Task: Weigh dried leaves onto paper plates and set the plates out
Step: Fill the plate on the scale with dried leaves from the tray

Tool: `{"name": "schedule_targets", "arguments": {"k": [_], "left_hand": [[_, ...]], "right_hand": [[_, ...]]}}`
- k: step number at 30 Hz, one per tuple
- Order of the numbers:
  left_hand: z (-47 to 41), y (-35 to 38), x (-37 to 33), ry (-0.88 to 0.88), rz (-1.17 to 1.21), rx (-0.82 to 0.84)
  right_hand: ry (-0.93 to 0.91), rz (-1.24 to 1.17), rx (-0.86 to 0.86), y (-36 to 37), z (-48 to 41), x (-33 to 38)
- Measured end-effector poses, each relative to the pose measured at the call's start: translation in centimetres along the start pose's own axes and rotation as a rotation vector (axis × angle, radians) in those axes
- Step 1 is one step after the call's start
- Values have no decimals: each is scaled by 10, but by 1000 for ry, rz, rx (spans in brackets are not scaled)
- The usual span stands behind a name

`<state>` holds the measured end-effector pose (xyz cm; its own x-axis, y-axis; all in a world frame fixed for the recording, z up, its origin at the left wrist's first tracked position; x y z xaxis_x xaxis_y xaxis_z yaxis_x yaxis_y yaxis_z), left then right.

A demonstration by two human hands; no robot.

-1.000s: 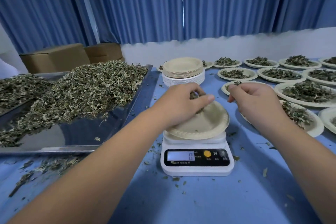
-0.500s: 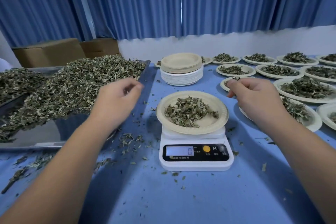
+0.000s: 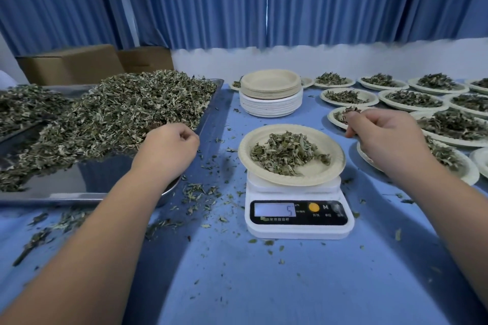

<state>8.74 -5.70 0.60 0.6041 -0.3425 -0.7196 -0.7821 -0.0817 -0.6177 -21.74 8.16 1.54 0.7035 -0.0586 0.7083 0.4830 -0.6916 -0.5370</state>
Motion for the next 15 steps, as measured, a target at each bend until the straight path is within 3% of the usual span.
{"name": "schedule_targets", "arguments": {"k": [10, 15], "left_hand": [[-1, -2, -2, -15, -20, 24], [-40, -26, 4, -13, -264, 3]], "right_hand": [[-26, 88, 22, 1, 4, 2], [-20, 82, 14, 1, 3, 3]]}}
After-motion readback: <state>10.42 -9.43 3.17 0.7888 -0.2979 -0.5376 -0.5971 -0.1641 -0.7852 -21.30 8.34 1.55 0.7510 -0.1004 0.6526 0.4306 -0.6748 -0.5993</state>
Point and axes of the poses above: each hand's wrist, its own z-axis away from the middle knuckle, its own y-axis out of the palm, x = y × z, the point moved 2 cm from there along -z, towards the middle knuckle, and after that the axes turned 13 degrees about z, right-handed, at the moved point
